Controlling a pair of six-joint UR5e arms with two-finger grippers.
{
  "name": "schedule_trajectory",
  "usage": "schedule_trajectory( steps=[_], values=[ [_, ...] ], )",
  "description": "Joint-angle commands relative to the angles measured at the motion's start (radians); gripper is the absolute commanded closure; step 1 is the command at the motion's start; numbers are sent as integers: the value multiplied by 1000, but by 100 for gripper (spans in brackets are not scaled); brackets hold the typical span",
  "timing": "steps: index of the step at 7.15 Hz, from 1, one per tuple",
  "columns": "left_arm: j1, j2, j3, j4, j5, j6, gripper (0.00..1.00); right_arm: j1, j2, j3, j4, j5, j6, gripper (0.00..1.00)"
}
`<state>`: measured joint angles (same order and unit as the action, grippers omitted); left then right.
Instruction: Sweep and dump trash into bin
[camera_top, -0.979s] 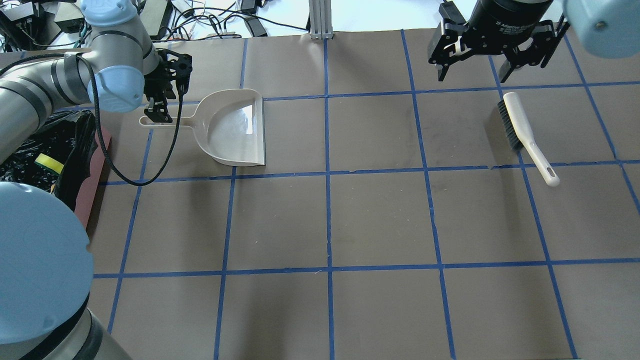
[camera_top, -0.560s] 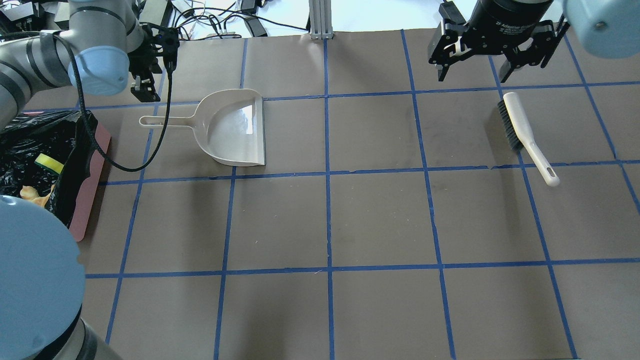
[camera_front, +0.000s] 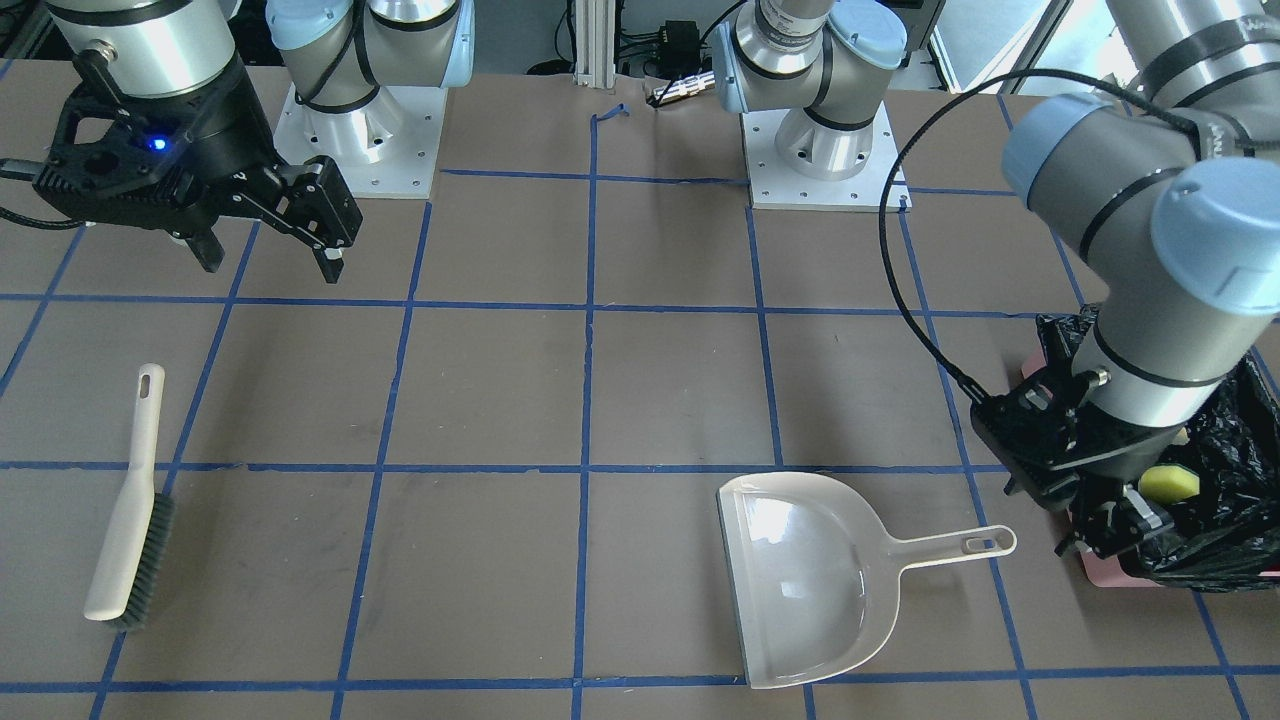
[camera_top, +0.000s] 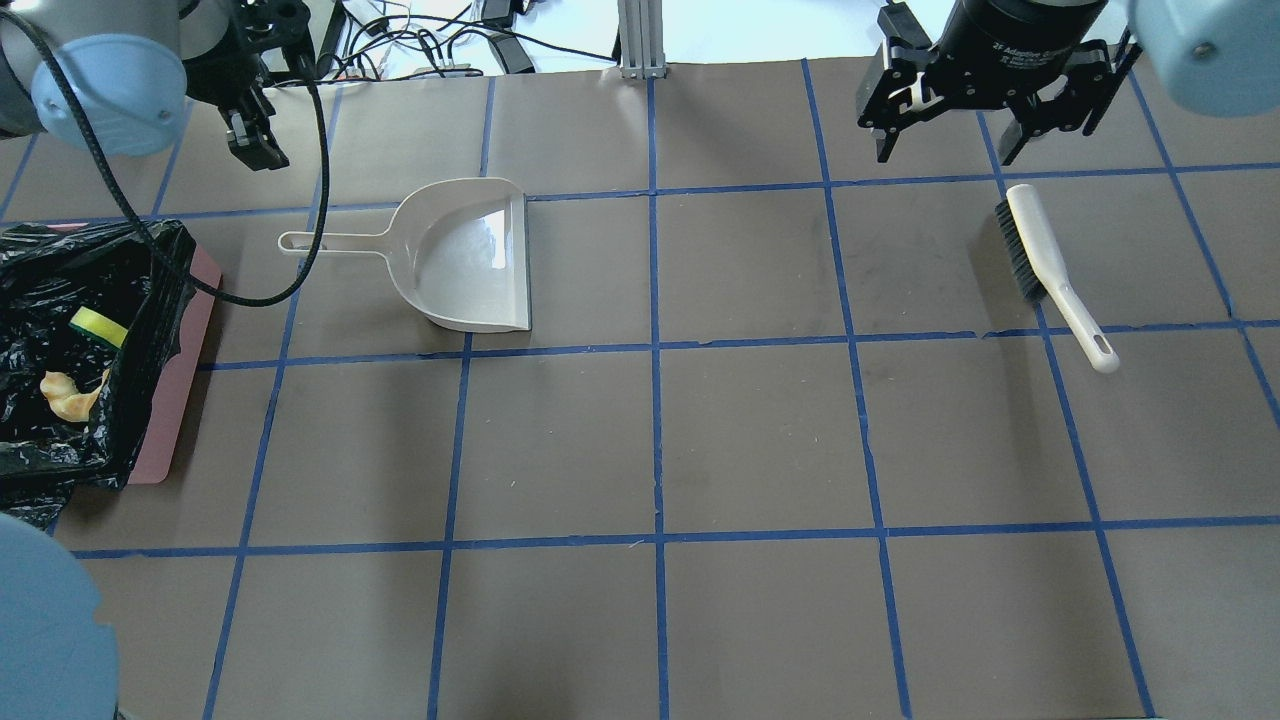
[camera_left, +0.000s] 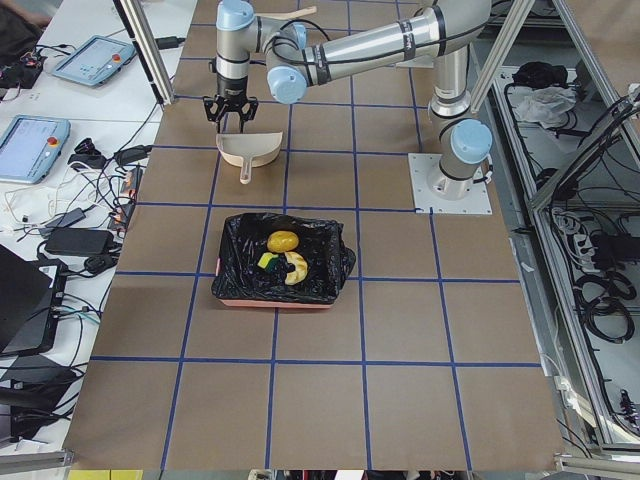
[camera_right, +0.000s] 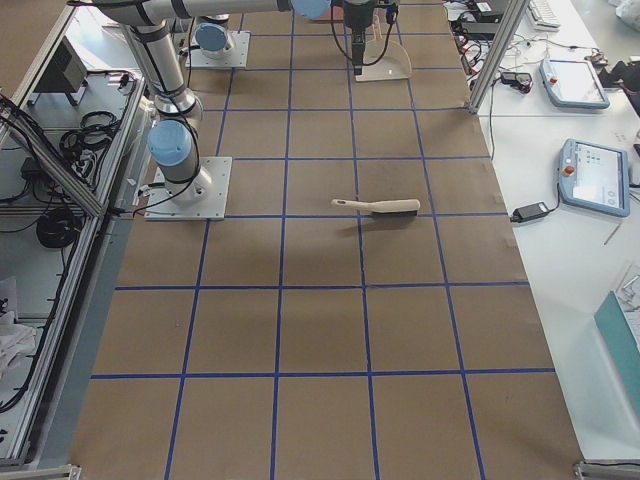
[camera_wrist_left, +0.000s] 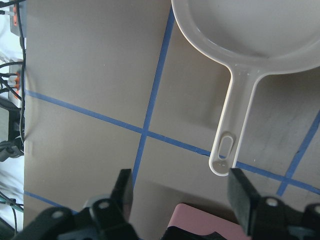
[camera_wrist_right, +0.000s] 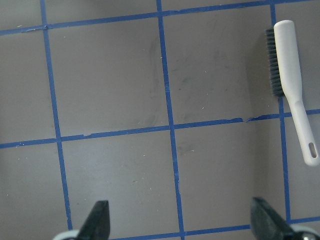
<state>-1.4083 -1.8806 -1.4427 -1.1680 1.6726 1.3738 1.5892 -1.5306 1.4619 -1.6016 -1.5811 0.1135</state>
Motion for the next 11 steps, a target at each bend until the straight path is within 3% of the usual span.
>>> schedule_trajectory(
  steps=[1, 3, 6, 9, 11],
  values=[
    [-27, 108, -14, -120, -40, -106, 36, 0, -2, 0, 0, 1, 0, 0],
    [-105, 165, -39, -128, -37, -276, 34, 0, -2, 2, 0, 1, 0, 0],
    [-199, 213, -62, -202, -120, -851, 17, 2, -3, 2, 5, 1, 0, 0],
    [-202, 317, -47, -393, -113, -1085, 0, 2, -3, 12, 5, 3, 2, 0],
    [-189, 334, -45, -394, -76, -1269, 0, 3, -22, 44, -8, -2, 0, 0]
  ],
)
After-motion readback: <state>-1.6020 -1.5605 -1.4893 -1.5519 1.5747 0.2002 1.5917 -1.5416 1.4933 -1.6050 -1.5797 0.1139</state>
